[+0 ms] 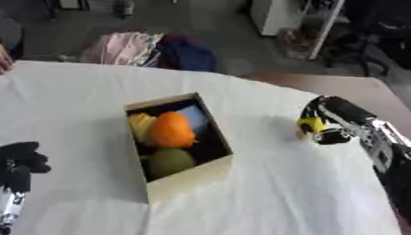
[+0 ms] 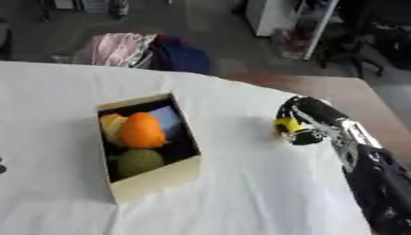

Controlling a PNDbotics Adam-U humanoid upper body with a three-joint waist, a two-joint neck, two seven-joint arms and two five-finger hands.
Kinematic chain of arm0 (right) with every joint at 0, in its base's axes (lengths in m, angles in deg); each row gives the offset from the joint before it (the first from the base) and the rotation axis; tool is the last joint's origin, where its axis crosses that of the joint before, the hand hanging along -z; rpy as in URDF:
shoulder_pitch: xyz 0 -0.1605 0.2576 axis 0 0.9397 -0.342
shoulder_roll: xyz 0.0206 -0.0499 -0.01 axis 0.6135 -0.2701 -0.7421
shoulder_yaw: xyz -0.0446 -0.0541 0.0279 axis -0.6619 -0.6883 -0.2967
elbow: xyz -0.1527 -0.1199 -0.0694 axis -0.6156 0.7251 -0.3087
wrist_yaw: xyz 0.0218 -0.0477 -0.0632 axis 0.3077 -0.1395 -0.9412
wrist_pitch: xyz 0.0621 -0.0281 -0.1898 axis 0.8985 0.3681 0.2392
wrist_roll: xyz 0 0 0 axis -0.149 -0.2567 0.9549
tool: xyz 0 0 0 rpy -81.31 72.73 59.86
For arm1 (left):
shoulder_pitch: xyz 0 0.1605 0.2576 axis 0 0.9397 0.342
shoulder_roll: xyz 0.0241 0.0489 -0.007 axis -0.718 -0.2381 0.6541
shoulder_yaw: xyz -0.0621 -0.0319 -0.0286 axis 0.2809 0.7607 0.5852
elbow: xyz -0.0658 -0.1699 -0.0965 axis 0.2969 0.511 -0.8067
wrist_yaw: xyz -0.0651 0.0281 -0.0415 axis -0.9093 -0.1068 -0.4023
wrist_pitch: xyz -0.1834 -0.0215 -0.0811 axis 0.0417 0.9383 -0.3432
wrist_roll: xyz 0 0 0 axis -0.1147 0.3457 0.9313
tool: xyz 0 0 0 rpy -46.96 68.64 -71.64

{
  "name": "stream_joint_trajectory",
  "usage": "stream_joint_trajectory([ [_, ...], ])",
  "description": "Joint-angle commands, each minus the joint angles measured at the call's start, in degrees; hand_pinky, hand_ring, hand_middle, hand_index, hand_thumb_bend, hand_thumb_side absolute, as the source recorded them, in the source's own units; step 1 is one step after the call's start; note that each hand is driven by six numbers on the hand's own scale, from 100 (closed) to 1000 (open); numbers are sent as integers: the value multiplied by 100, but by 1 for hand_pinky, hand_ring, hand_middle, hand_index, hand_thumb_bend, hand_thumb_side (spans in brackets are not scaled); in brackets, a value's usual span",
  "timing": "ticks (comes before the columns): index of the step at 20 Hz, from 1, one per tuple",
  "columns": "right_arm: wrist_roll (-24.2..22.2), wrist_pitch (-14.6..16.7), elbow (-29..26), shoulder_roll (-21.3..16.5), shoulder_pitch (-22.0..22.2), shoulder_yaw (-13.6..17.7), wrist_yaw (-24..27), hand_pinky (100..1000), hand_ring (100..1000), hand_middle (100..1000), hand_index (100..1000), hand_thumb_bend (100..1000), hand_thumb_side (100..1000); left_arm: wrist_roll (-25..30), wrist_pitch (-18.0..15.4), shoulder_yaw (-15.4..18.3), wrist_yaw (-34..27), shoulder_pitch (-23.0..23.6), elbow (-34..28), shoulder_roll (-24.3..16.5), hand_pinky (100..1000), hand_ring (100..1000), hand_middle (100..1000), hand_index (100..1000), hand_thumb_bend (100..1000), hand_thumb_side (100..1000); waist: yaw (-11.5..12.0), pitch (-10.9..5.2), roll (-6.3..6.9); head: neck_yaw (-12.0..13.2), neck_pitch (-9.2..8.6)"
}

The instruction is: Pick up objects on the table and place them in the box.

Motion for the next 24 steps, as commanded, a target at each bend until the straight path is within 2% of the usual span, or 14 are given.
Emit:
stream_joint_trajectory([
  [1,-23,190,-460,-170,-201,-83,383,207,312,272,386,100,100,1,-15,25,-3,-46,-113,-45,699,621,603,799,100,548,3,-175,80,-28,-38],
  [5,-486,399,-847,-21,-498,-355,1181,198,300,261,379,100,100,9,-21,22,-16,-39,-113,-50,700,622,604,799,100,547,32,-206,87,-53,-12],
  [10,-1436,512,-1213,280,-850,-778,2261,200,302,263,382,100,100,32,-27,5,-45,-45,-113,-51,700,623,605,799,100,546,77,-232,89,-106,7],
  [15,-2304,657,-1536,528,-1002,-1186,2821,244,341,306,423,100,110,53,-25,-5,-61,-52,-113,-42,700,624,606,799,100,547,139,-237,81,-150,9],
  [16,-2463,687,-1558,561,-1000,-1263,2859,275,367,343,461,100,119,54,-23,-3,-60,-49,-113,-39,699,624,606,799,100,547,148,-239,78,-152,7],
  [17,-2610,710,-1561,589,-988,-1323,2877,331,417,414,537,100,100,52,-21,0,-60,-48,-113,-38,699,624,606,799,100,547,155,-241,75,-152,2],
  [18,-2750,725,-1543,617,-969,-1373,2878,358,441,455,588,100,145,47,-20,4,-60,-48,-113,-34,699,624,606,799,100,548,162,-240,72,-147,-4],
  [20,-3001,745,-1482,672,-924,-1443,2872,455,517,578,740,100,166,42,-19,8,-58,-44,-113,-28,699,624,606,798,100,549,163,-237,67,-137,-6],
  [24,-3402,779,-1430,749,-856,-1527,2865,579,645,735,869,100,181,41,3,4,-40,-27,-113,-12,699,625,606,798,100,551,159,-232,62,-121,21],
])
